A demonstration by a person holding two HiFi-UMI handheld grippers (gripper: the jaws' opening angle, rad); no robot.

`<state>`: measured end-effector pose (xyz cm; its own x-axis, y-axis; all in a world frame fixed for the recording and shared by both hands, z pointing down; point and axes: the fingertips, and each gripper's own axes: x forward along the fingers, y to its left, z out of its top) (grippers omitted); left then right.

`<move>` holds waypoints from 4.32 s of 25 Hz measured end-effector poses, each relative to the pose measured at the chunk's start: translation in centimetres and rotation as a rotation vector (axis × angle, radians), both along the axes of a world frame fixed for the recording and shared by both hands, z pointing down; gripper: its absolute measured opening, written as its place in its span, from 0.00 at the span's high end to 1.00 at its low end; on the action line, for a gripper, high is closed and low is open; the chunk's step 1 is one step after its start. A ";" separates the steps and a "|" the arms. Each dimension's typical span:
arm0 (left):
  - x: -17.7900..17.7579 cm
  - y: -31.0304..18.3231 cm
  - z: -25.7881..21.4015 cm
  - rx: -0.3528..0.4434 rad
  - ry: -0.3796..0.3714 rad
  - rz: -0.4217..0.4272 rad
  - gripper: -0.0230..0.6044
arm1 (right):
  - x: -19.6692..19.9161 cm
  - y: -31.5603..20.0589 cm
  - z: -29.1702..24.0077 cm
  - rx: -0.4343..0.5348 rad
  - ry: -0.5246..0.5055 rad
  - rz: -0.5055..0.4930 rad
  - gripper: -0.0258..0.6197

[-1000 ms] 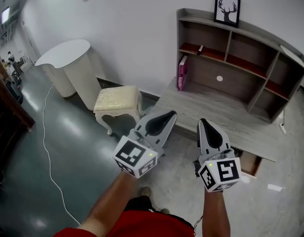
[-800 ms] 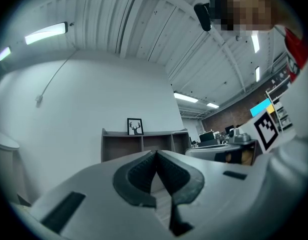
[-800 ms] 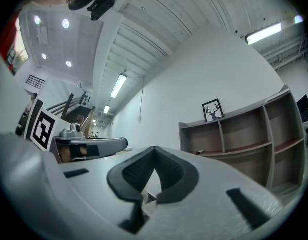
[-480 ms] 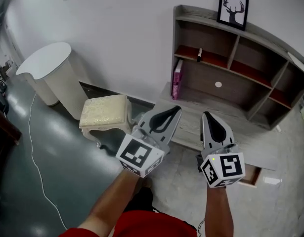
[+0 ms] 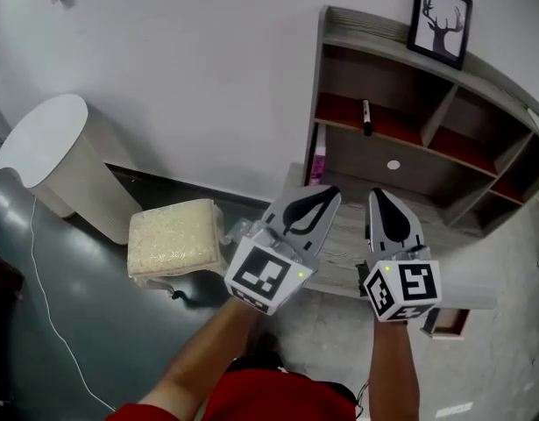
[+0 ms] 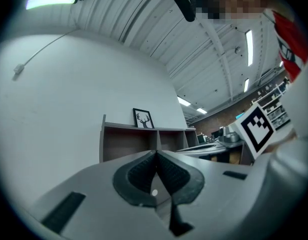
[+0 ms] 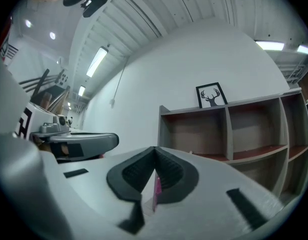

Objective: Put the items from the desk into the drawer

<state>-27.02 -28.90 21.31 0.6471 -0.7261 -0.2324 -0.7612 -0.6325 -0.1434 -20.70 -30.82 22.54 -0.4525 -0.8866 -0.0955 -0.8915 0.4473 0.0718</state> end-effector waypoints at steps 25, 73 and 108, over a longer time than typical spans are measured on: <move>0.6 -15.5 2.5 -0.099 0.045 0.014 0.95 | 1.9 -19.9 3.0 -0.166 0.106 0.184 0.74; 0.7 -13.4 4.1 -0.109 0.066 0.108 0.95 | 3.1 -12.9 2.4 -0.052 0.171 0.272 0.83; 27.5 14.5 6.1 -0.133 0.076 -0.130 0.95 | 28.3 18.1 4.6 0.009 0.092 -0.111 0.83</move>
<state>0.45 -14.36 27.45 0.5304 -0.8300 -0.1728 -0.8430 -0.5379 -0.0043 7.63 -12.76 27.15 -0.5548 -0.8300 -0.0574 -0.8262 0.5415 0.1555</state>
